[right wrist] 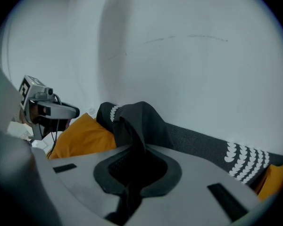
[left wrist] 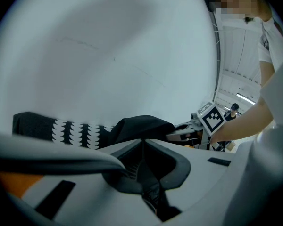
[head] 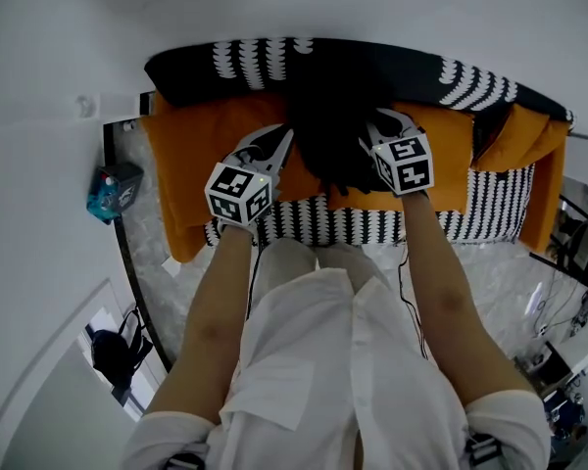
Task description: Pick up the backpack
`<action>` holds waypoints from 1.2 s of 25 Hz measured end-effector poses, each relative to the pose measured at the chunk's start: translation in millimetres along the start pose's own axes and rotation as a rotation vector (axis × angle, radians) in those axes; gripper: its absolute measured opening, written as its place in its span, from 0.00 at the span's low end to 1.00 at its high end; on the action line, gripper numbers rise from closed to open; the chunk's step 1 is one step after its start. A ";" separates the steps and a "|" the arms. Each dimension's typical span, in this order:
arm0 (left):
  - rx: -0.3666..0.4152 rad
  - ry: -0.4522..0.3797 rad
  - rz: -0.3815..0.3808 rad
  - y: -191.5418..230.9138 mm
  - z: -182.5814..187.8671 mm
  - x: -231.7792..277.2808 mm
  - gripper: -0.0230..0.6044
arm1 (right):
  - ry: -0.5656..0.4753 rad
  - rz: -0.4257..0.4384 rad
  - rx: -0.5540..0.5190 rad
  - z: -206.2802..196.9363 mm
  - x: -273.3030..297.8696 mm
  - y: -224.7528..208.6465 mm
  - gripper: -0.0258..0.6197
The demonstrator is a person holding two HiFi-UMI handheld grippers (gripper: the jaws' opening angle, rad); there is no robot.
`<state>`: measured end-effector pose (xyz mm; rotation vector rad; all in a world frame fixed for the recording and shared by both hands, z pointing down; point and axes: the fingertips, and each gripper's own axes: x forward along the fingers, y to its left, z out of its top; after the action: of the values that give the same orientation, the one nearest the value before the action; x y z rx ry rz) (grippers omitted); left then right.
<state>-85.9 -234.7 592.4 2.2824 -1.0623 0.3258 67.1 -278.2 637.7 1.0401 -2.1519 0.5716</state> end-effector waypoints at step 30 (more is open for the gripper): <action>0.441 0.310 -0.123 -58.7 -61.3 69.2 0.39 | -0.072 0.011 0.177 -72.5 -107.1 18.2 0.08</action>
<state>5.3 -210.3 647.8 2.5499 -0.7398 0.9062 128.9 -167.2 607.2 1.1597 -2.2017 0.7510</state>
